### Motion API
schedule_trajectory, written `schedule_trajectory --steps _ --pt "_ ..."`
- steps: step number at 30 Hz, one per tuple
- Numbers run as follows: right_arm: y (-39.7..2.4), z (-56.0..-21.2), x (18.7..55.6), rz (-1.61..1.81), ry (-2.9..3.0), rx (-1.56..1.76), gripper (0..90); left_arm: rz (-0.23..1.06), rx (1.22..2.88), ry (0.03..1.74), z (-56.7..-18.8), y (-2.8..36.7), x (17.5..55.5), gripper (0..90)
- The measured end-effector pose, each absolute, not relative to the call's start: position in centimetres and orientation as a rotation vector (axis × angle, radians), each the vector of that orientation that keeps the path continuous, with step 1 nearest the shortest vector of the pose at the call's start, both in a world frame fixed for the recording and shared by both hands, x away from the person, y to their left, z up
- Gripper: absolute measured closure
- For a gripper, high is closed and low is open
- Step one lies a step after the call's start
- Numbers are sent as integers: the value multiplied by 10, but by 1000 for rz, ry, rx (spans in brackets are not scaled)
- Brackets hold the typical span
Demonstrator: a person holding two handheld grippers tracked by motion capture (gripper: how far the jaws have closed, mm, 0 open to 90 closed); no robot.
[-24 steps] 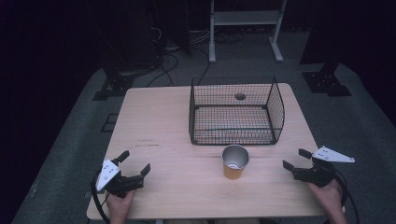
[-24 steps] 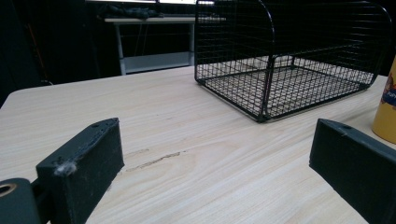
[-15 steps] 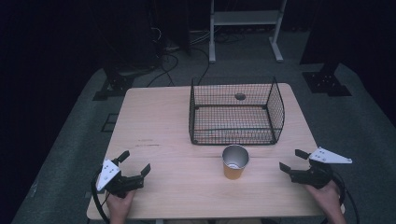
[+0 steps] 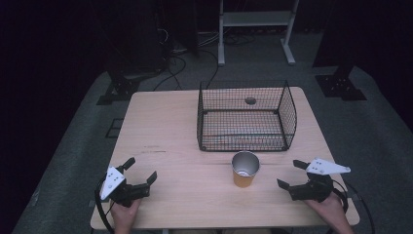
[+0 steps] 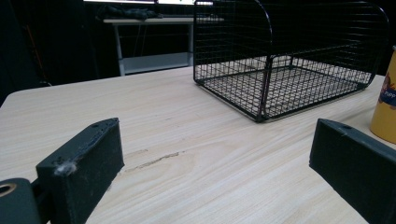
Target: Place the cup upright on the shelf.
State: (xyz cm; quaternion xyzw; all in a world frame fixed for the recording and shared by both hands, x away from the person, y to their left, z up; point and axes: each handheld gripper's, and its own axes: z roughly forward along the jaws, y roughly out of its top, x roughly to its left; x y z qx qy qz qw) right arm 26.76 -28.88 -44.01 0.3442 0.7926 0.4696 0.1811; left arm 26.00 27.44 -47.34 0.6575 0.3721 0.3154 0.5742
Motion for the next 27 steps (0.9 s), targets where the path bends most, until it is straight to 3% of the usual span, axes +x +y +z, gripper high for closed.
schedule_trajectory --steps 27 --pt "-213 -442 277 1315 2334 844 28 738 1538 869 -473 275 260 22"
